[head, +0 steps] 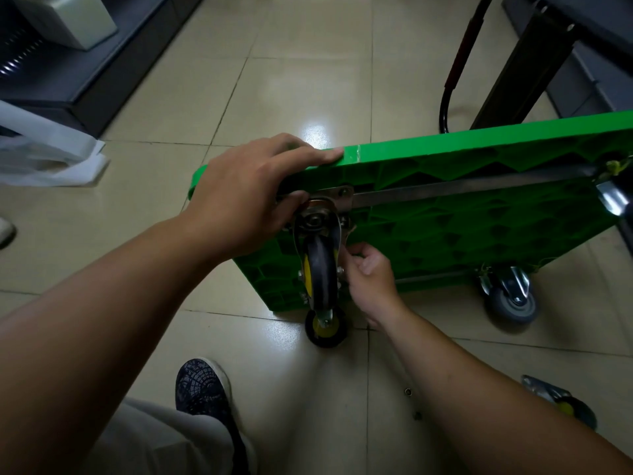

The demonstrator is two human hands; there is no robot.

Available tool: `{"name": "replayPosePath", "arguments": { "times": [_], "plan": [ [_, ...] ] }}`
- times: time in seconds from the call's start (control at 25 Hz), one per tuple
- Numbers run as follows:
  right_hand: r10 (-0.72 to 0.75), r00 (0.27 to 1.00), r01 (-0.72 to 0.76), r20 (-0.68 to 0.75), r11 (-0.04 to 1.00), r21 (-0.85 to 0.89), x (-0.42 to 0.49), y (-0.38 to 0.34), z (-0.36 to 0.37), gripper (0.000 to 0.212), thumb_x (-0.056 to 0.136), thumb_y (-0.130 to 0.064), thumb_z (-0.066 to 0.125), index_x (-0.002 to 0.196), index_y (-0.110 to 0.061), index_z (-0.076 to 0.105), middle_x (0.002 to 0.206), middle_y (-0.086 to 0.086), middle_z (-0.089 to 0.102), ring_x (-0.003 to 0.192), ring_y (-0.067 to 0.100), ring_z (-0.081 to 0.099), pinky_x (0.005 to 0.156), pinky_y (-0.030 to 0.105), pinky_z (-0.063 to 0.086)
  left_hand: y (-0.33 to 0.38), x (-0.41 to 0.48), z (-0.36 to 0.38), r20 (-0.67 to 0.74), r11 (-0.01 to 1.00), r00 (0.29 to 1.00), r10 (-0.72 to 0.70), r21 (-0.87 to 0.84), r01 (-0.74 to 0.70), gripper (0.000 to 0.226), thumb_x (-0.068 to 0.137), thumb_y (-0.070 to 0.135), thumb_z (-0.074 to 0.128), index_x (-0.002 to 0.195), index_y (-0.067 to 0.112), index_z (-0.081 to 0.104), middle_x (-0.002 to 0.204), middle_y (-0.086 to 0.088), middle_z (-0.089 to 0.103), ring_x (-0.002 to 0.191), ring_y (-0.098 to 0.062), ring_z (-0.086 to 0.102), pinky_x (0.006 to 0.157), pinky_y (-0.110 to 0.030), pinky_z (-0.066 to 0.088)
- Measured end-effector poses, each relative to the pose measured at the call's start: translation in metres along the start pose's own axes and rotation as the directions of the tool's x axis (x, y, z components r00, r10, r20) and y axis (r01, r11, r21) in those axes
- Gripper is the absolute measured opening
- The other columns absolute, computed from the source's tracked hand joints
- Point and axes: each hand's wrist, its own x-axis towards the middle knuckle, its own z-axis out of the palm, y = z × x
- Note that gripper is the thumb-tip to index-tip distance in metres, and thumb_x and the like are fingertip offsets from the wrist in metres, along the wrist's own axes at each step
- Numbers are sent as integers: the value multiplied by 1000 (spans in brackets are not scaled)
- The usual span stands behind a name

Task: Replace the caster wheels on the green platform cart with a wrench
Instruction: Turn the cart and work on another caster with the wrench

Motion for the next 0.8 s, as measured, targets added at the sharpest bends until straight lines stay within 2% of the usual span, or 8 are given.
{"name": "replayPosePath", "arguments": {
  "times": [0.28,0.36,0.44,0.52,0.6,0.68,0.72,0.8],
  "plan": [
    [-199,979,162,-48,895,-417,-3,-53,-53,26,81,-30,82,81,-14,61,67,-1,71,70,16,72,65,34,55,1,1,-1,7,1000,1000,-2,-15,2,62,89,26,67,146,41,49,132,5,60,106,-23,60,70,-32,46],
    [-291,956,182,-28,667,-723,-10,-85,-56,32,79,-47,80,80,-21,61,72,-6,67,70,14,66,62,32,52,1,0,-1,-1,1000,1000,0,-24,0,61,89,25,70,144,40,51,131,5,61,105,-24,61,69,-32,46],
    [-387,921,174,45,306,-936,-22,-117,-48,36,81,-56,74,83,-24,58,76,-9,62,71,15,58,62,31,41,2,0,0,-15,1000,1000,7,-24,-7,61,88,23,73,143,39,53,131,4,62,105,-25,62,68,-31,43],
    [-452,877,169,163,-29,-985,-34,-141,-31,33,89,-54,66,93,-23,56,78,-5,59,71,19,50,66,32,32,2,0,0,-26,1000,1000,12,-14,-12,62,88,23,73,144,39,53,130,4,63,105,-25,62,68,-30,39],
    [-479,834,199,273,-200,-959,-42,-149,-25,31,93,-51,62,98,-21,56,79,-2,61,69,20,46,68,32,29,2,1,0,-28,1000,1000,11,-14,-12,62,88,24,73,144,40,52,130,4,63,104,-25,61,69,-30,38],
    [-502,815,242,288,-157,-958,-46,-144,-39,30,91,-49,67,94,-21,57,75,-4,60,68,19,48,66,31,30,1,0,0,-22,1000,1000,11,-15,-12,63,88,25,72,145,40,51,131,5,62,105,-25,61,69,-30,38],
    [-511,826,273,237,-5,-962,-46,-138,-51,29,87,-47,71,89,-21,58,74,-6,60,69,17,51,65,30,34,0,0,1,-18,1000,1000,12,-10,-12,63,88,25,72,146,40,50,131,5,61,105,-24,61,70,-30,38],
    [-472,881,326,39,545,-772,-44,-113,-73,27,81,-36,81,80,-16,61,75,-4,67,72,17,64,64,31,49,0,-1,2,-17,1000,1000,15,-2,-15,63,89,26,71,146,40,49,132,5,61,105,-24,60,70,-30,38]
  ]
}}
